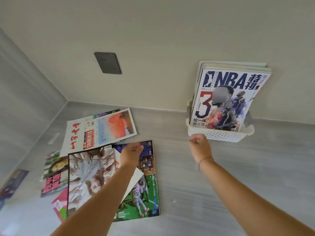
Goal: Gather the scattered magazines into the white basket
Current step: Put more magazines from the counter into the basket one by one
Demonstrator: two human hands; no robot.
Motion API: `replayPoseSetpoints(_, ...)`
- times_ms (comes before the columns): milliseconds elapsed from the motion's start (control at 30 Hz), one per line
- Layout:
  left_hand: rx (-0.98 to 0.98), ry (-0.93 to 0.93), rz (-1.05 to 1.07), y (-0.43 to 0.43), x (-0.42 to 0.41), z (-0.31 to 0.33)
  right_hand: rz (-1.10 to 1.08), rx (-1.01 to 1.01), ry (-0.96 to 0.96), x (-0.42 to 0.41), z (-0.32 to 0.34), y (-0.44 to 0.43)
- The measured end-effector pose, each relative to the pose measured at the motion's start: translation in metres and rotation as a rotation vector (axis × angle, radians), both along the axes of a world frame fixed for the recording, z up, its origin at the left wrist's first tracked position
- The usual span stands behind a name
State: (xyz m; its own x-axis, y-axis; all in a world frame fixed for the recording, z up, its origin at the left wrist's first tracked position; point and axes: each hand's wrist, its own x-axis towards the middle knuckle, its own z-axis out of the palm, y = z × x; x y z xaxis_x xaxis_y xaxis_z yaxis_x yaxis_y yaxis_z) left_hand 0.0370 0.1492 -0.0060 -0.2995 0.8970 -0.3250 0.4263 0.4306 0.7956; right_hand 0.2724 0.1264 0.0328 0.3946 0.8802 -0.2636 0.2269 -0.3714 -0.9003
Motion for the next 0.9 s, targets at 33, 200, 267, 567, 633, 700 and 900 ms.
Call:
replayPoseSetpoints(33,-0.002,0.024,0.024,-0.012,-0.017,-0.003,0.050,-0.031,0.012,-0.018,-0.007,-0.007)
replayPoseSetpoints(200,-0.031,0.064,0.195,-0.061,-0.098,-0.011,0.320,-0.165,0.051,-0.103,-0.024,-0.027)
replayPoseSetpoints(267,-0.049,0.117,0.255,-0.078,-0.126,-0.012,0.388,-0.190,0.077,-0.132,-0.026,-0.030)
replayPoseSetpoints(567,-0.125,0.195,0.369,-0.117,-0.207,-0.023,0.575,-0.330,0.077,-0.225,-0.036,-0.033)
replayPoseSetpoints(633,-0.130,0.147,0.325,-0.117,-0.212,-0.024,0.553,-0.371,0.106,-0.235,-0.042,-0.033)
replayPoseSetpoints(700,-0.122,0.126,0.306,-0.115,-0.213,-0.026,0.519,-0.410,0.175,-0.243,-0.048,-0.031)
replayPoseSetpoints(900,-0.154,0.122,0.334,-0.108,-0.209,-0.025,0.471,-0.509,0.365,-0.245,-0.053,-0.027)
